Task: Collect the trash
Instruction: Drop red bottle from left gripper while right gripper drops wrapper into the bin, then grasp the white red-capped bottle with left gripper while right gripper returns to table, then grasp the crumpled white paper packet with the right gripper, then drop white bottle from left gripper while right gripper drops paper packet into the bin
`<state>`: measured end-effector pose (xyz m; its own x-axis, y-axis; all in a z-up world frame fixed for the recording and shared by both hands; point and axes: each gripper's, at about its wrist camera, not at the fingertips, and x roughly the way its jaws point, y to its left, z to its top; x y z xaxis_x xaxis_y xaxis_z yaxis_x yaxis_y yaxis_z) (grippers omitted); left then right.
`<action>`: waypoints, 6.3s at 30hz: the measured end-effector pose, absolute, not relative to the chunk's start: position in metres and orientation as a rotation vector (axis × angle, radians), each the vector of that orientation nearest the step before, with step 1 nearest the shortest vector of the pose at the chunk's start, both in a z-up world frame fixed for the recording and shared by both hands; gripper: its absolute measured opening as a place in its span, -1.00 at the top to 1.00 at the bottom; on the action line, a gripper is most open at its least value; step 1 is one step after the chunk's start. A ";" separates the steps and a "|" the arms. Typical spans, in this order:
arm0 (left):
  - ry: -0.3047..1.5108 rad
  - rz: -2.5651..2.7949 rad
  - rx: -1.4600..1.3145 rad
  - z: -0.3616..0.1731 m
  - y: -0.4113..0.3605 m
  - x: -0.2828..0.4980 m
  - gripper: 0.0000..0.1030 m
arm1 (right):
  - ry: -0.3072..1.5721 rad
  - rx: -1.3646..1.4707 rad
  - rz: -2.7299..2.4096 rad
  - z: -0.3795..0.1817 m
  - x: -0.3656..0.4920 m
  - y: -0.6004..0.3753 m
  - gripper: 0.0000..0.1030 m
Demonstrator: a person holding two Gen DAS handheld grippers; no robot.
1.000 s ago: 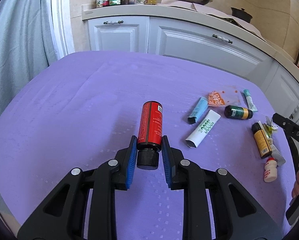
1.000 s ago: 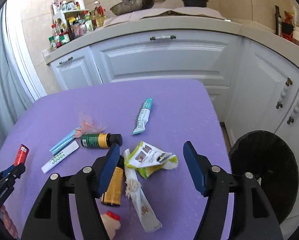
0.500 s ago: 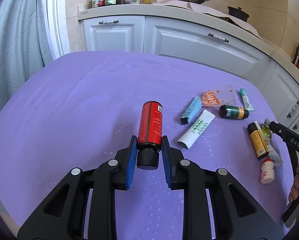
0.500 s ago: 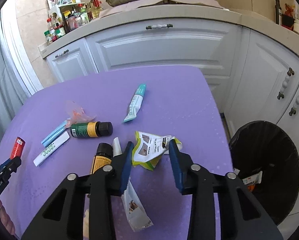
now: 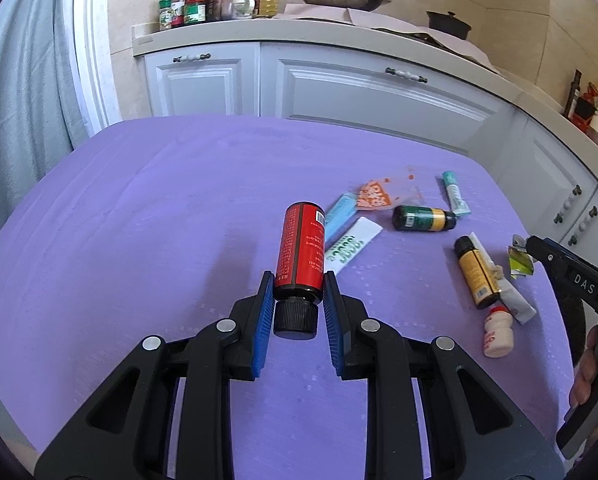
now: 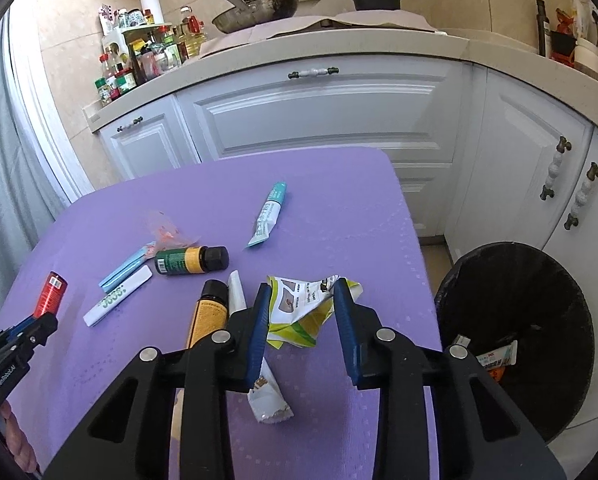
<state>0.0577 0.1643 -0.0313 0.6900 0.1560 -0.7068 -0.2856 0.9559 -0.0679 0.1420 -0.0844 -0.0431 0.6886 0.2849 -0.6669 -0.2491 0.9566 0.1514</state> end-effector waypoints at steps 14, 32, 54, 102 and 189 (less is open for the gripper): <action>0.720 0.110 -0.149 -0.010 0.117 0.069 0.54 | 0.655 -0.001 0.215 -0.013 0.111 -0.115 0.37; 0.670 -0.187 -0.029 0.005 -0.039 0.111 0.54 | 0.614 0.047 -0.043 -0.008 0.094 -0.250 0.37; 0.749 -0.249 0.097 -0.050 -0.161 0.175 0.17 | 0.635 0.105 -0.079 -0.054 0.122 -0.319 0.08; 0.904 0.025 -0.038 -0.073 0.022 0.098 0.22 | 0.671 0.033 0.097 -0.038 0.085 -0.178 -0.21; 0.743 -0.221 0.065 -0.032 -0.117 0.150 0.51 | 0.686 0.068 -0.131 -0.045 0.101 -0.290 0.60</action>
<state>0.1504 -0.1171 -0.0323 0.7141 -0.1764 -0.6775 0.2226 0.9747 -0.0191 0.1013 -0.2897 -0.0453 0.7659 -0.0986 -0.6354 0.1431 0.9895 0.0190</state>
